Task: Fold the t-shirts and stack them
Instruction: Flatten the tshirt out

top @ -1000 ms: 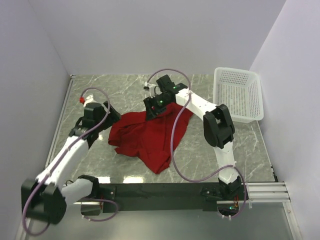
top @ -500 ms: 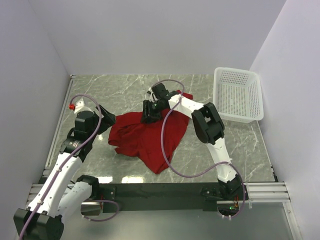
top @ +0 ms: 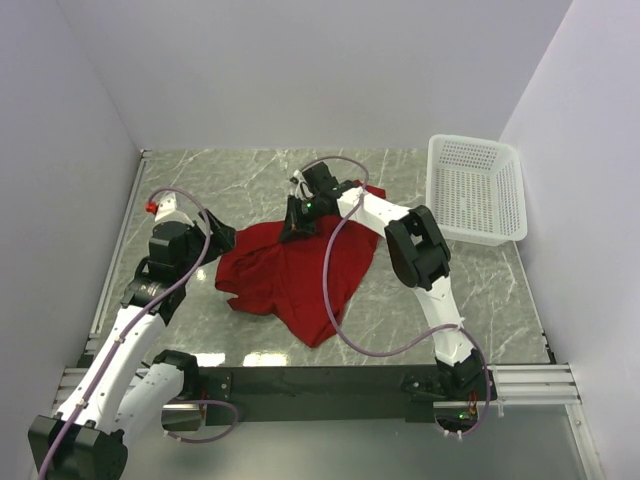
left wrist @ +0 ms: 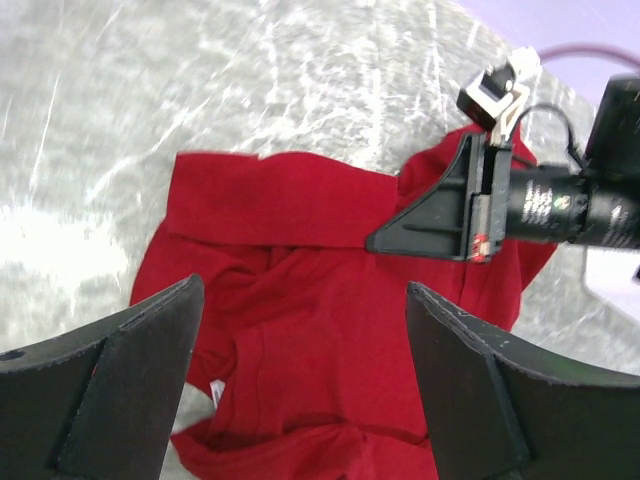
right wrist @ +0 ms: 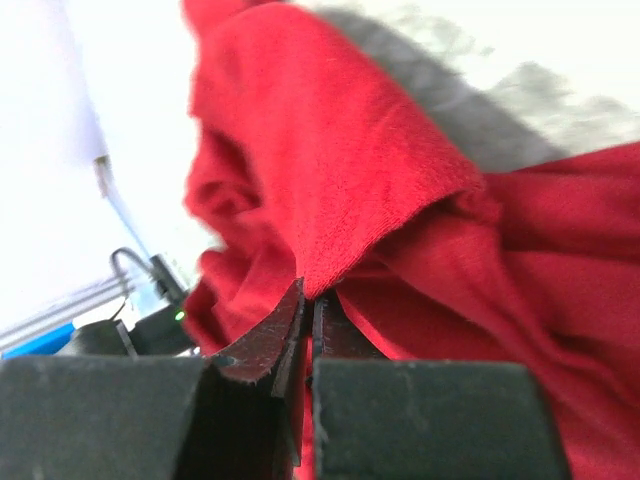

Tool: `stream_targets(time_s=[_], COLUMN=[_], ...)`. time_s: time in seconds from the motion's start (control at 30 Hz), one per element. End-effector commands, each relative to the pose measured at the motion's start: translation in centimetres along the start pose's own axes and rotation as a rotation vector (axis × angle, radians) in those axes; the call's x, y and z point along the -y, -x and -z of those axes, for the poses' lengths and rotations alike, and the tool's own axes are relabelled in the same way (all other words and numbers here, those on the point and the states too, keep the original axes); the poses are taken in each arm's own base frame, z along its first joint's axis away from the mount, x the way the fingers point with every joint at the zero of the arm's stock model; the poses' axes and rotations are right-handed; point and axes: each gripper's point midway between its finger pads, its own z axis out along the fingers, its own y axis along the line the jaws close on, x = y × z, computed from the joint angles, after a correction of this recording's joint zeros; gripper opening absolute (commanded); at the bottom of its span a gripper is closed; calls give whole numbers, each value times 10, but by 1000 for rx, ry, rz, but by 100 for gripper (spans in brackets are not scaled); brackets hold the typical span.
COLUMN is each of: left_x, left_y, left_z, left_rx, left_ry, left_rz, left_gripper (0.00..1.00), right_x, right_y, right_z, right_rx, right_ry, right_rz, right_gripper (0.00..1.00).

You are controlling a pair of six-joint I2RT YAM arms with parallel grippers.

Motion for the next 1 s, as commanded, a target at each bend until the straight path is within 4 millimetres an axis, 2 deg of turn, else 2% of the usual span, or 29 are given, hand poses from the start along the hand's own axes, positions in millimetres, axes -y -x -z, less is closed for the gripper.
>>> stream_targets(time_s=[0.0, 0.03, 0.07, 0.17, 0.27, 0.47, 0.57, 0.83, 0.93, 0.97], left_x=[21, 26, 25, 27, 28, 25, 25, 26, 24, 28], left_y=[21, 24, 25, 25, 20, 12, 11, 7, 5, 4], left_z=[0, 0, 0, -2, -3, -3, -2, -6, -9, -9], left_rx=[79, 89, 92, 78, 54, 31, 28, 6, -2, 1], left_ry=[-119, -140, -142, -143, -156, -155, -153, -158, -157, -187], left_rz=[-142, -163, -196, -220, -214, -197, -194, -197, -211, -234], left_gripper=[87, 87, 87, 87, 86, 86, 86, 85, 84, 83], right_x=[-63, -61, -59, -44, -30, -17, -14, -5, -9, -13], right_y=[21, 21, 22, 22, 22, 25, 25, 27, 27, 30], right_z=[43, 44, 45, 42, 36, 28, 25, 19, 17, 21], right_rx=[86, 87, 90, 91, 87, 85, 81, 85, 75, 80], right_ry=[145, 142, 132, 99, 69, 36, 29, 11, 38, 54], right_rz=[117, 129, 133, 107, 88, 68, 62, 32, 29, 28], right_gripper=[0, 1, 7, 14, 18, 30, 30, 29, 13, 0])
